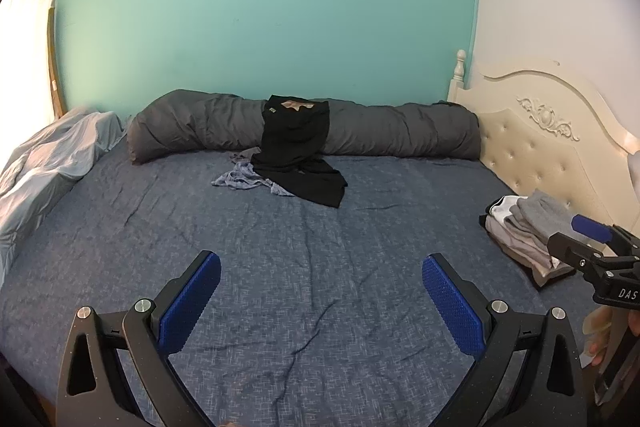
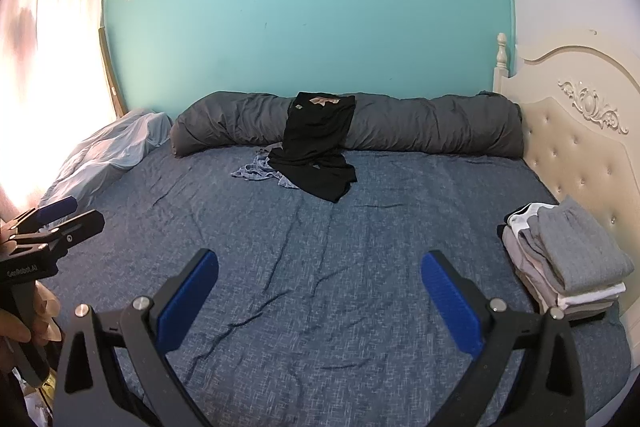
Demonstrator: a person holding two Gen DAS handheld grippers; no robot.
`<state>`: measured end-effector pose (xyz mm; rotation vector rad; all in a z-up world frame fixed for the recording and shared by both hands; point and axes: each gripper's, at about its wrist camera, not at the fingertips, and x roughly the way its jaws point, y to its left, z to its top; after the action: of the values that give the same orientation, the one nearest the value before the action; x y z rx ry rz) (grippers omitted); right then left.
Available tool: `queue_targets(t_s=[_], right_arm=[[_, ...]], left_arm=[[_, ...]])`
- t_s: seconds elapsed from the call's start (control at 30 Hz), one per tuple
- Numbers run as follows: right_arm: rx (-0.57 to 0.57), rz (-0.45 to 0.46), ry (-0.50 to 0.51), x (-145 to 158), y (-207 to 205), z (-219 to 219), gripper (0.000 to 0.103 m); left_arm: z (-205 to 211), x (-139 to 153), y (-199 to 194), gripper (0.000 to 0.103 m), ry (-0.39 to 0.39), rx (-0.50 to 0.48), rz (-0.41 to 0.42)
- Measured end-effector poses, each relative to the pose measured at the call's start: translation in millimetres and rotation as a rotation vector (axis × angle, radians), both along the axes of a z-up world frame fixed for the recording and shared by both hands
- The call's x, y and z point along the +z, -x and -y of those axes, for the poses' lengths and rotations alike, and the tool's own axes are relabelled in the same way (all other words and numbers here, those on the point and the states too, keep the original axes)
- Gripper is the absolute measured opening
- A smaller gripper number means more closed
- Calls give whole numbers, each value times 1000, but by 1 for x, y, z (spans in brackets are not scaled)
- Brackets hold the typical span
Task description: Fold clothes
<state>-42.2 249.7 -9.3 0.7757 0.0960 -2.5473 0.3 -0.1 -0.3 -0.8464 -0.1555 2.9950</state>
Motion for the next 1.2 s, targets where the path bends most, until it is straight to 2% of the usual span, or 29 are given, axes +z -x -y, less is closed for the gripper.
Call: queue_targets(t_s=[0.77, 1.2], right_arm=[[-11, -16, 5, 6, -3, -8, 102], [-9, -14, 4, 6, -3, -8, 102]], left_arm=[[-11, -14, -7, 103, 21, -11, -8], [-11, -10, -10, 103, 24, -13, -10]])
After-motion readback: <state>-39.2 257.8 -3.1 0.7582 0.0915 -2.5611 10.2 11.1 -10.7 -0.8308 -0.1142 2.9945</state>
